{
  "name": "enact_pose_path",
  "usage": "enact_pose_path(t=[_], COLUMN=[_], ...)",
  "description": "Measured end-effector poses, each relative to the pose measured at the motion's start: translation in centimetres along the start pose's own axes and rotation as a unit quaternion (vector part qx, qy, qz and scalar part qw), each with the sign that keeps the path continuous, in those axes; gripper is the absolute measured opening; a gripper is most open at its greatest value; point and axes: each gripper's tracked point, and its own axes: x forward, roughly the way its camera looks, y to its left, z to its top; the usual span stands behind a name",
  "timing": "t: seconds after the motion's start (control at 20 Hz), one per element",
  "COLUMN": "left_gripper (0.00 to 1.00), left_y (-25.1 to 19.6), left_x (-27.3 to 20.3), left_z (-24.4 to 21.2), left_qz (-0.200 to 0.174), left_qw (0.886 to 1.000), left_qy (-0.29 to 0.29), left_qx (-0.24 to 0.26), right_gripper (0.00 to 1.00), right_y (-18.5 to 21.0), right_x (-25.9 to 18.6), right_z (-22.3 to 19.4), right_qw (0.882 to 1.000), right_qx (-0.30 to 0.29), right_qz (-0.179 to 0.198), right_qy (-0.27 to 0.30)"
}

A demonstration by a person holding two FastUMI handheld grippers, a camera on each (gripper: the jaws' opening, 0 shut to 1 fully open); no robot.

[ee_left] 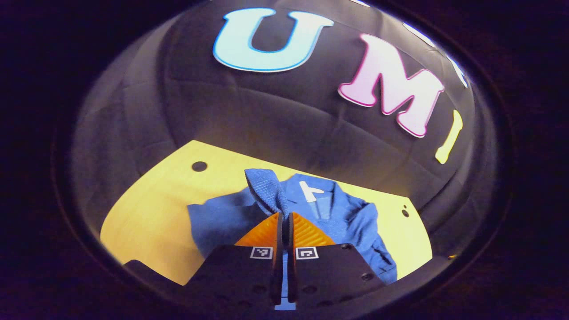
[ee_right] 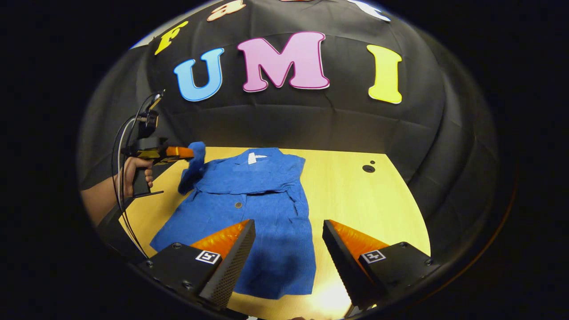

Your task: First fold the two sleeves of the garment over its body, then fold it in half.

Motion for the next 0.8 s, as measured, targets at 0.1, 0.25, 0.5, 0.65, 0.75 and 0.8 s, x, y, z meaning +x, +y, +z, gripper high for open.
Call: enact_pose_path(t=[0.1,0.25,0.5,0.65,0.75,0.8], left_gripper=[0.02,0.02,0.24,0.88,0.85,0.85], left_y=[-6.1,-13.1,-19.3,-20.3,-19.0,-18.0], left_x=[2.0,4.2,7.2,6.6,5.1,3.9], left_z=[-0.8,-2.1,-2.9,-3.4,-3.4,-3.5], left_qz=[-0.044,-0.091,-0.119,-0.124,-0.112,-0.103], left_qw=[0.999,0.996,0.993,0.992,0.994,0.995], left_qy=[0.011,0.023,0.018,0.013,0.001,-0.004], left_qx=[-0.002,-0.004,-0.012,-0.024,-0.012,-0.003], right_gripper=[0.98,0.98,0.98,0.98,0.98,0.98], right_y=[-1.2,-3.1,-6.3,-7.3,-7.3,-7.3], right_x=[-0.1,-0.8,-2.6,-3.3,-3.4,-3.3], right_z=[0.0,-0.4,-2.3,-3.2,-3.8,-4.2], right_qw=[1.000,0.999,0.995,0.993,0.992,0.992], right_qx=[0.014,0.036,0.066,0.072,0.075,0.074], right_qz=[-0.013,-0.037,-0.076,-0.093,-0.097,-0.097], right_qy=[-0.001,-0.002,0.007,0.009,0.011,0.015])
